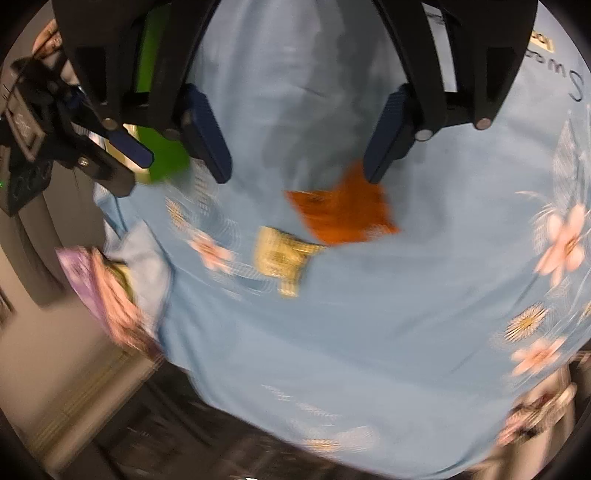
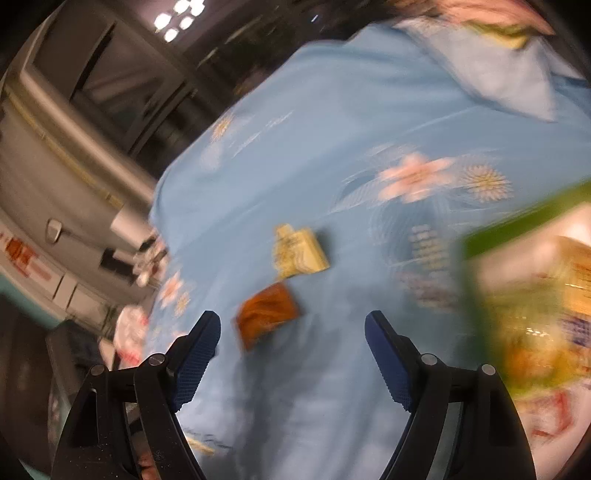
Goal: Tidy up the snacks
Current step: 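Move the right gripper to the pile and grasp the orange bag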
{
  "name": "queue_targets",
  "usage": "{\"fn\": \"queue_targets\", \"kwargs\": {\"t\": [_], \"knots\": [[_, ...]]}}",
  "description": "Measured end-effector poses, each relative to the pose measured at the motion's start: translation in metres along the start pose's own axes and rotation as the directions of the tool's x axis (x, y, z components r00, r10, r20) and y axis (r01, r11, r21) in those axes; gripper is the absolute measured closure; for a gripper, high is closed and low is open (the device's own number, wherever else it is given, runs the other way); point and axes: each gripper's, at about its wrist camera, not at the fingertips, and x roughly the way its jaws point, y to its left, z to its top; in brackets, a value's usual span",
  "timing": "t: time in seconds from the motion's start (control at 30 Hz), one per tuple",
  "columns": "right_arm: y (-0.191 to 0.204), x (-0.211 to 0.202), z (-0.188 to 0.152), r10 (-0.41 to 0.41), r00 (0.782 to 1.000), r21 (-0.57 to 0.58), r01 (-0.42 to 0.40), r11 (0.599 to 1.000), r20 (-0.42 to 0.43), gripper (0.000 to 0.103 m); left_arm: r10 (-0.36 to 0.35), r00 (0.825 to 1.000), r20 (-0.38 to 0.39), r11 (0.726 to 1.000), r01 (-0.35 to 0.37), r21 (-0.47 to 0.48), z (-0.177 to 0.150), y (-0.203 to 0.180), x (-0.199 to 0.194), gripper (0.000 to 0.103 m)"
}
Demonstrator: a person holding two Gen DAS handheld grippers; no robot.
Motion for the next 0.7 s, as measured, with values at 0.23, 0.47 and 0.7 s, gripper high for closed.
{"fn": "queue_targets", "kwargs": {"t": [0.23, 0.47, 0.7], "knots": [[0.038, 0.106, 0.02, -0.053, 0.974, -0.138, 0.023, 0.99, -0.219, 0.022, -0.025, 0.998, -0.06, 0.992, 0.018, -0.121, 0.013, 0.04, 0.032, 0.025], [0.033, 0.176, 0.028, -0.103, 0.932, -0.174, 0.044, 0.984, -0.347, 0.022, -0.063, 0.992, -0.113, 0.985, 0.043, -0.167, 0.015, 0.05, 0.06, 0.026], [0.035, 0.189, 0.011, -0.065, 0.92, -0.173, -0.003, 0.985, -0.386, 0.031, -0.05, 0.991, -0.123, 0.994, 0.037, -0.105, 0.016, 0.045, 0.068, 0.055]]}}
